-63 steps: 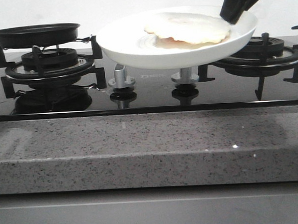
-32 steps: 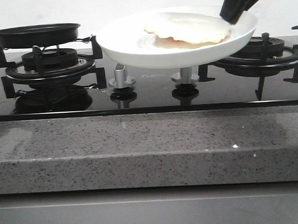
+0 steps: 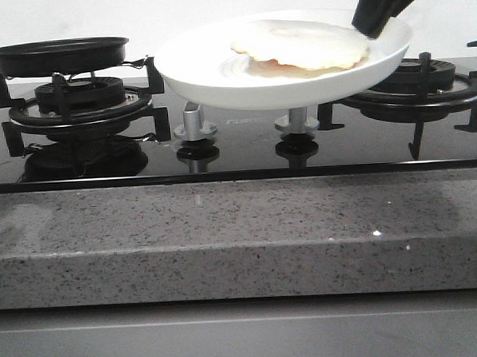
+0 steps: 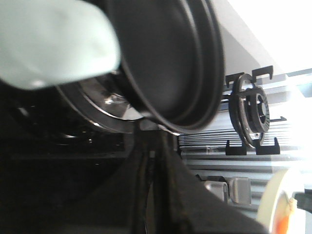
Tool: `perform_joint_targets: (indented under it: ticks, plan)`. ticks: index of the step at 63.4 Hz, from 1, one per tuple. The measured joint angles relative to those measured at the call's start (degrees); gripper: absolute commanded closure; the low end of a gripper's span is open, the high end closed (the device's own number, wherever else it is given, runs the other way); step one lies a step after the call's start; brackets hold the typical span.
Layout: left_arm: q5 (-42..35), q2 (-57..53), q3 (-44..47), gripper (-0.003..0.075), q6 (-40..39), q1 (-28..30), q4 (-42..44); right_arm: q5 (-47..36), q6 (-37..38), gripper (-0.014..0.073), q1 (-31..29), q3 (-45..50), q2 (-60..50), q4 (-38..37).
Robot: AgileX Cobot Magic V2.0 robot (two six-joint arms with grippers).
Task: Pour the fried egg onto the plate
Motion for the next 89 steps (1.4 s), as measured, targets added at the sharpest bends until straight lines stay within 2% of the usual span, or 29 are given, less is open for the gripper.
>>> perform_joint_targets:
  ticks: [13,18,27,40,52,69,89]
  plan:
    - [0.2,-4.59,0.0,0.0741,0.0,-1.75,0.66,0.0,0.0,0.0711,0.0,0.0,0.0,0.0]
    - [-0.19,-7.46,0.0,0.0741,0.0,-3.15,3.38,0.0,0.0,0.0711,0.0,0.0,0.0,0.0]
    - [-5.19,-15.48,0.0,0.0741,-1.65,-7.35,13.7,0.0,0.0,0.0711,0.0,0.0,0.0,0.0]
    - [-13.81,-27.47,1.64,0.0741,-5.53,-16.44,28.66,0.0,0.0,0.0711,0.0,0.0,0.0,0.0]
    - [-23.69,-38.86,10.45,0.0741,-5.91,-21.31,33.89,0.0,0.0,0.0711,0.0,0.0,0.0,0.0]
    - [-40.57,-58.0,28.27,0.0741,-5.91,-21.9,35.22,0.0,0.0,0.0711,0.0,0.0,0.0,0.0]
    - [-46.77,-76.55,41.78,0.0741,-5.91,-21.9,39.54,0.0,0.0,0.0711,0.0,0.0,0.0,0.0]
